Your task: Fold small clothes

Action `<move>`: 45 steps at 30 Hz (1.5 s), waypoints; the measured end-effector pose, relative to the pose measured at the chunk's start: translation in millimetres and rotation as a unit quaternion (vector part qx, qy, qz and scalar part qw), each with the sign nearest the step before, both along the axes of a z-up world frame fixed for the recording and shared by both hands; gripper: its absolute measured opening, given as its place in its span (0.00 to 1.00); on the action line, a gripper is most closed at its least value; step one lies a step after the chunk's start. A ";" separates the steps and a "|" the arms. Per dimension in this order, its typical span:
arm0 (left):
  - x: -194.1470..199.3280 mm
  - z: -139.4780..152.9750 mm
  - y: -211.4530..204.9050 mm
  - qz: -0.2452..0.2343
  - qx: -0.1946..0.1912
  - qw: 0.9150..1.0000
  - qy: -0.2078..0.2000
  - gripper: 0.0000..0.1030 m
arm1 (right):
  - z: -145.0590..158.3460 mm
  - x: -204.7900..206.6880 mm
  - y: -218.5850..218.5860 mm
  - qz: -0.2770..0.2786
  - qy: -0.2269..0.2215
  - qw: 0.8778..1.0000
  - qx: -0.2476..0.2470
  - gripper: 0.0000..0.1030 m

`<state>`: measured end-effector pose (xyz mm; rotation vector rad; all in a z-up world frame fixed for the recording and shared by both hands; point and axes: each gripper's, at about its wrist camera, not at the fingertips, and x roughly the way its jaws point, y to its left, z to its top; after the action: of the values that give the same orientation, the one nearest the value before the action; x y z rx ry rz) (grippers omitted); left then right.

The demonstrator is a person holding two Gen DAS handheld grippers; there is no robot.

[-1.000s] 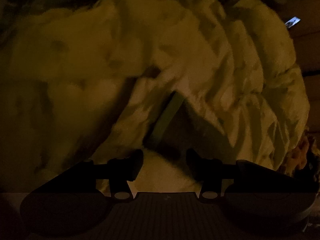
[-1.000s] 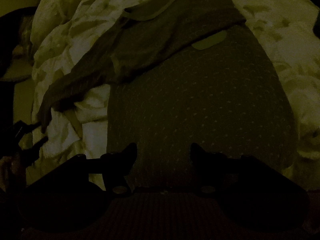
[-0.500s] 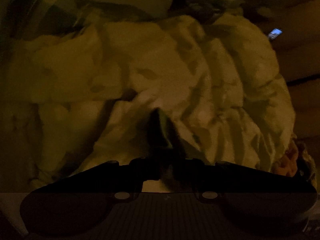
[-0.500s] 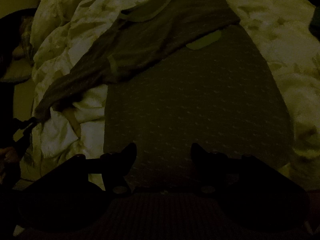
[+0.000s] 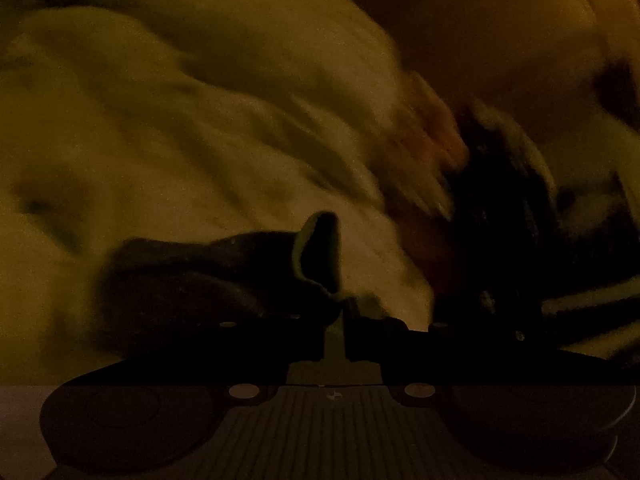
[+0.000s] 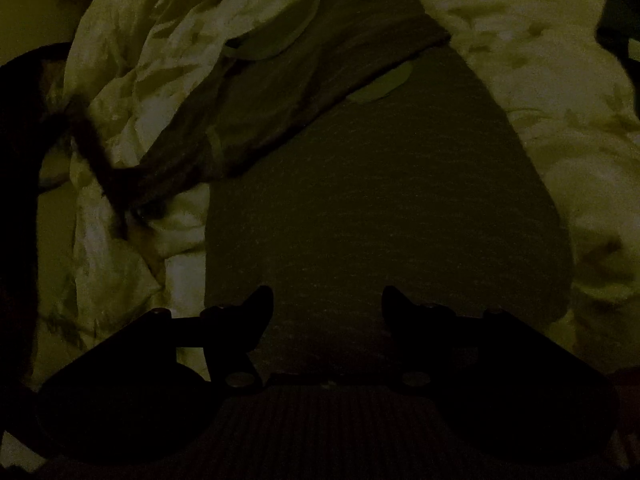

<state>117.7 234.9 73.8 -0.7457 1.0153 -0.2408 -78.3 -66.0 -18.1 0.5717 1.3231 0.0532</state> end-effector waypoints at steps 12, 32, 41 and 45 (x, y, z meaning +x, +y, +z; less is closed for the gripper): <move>15.1 -87.2 -195.3 -0.163 0.050 0.980 0.102 0.99 | 2.5 -27.1 -82.5 -0.047 0.012 0.998 -0.038 0.63; -127.1 -75.9 -0.8 -0.031 0.238 0.957 0.160 1.00 | -3.4 47.3 -91.1 0.119 -0.029 0.990 -0.074 0.67; -199.8 -59.9 10.3 -0.055 0.238 0.952 0.185 1.00 | 10.6 -26.1 -127.7 0.276 -0.015 0.954 -0.111 0.67; -226.3 -43.4 19.2 -0.097 0.280 0.938 0.179 1.00 | 21.8 -65.7 -150.8 0.377 -0.007 0.910 -0.172 0.67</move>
<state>-108.6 254.1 30.4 -0.1675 1.4251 0.0263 -144.0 -216.8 3.8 -0.2638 1.4315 0.4477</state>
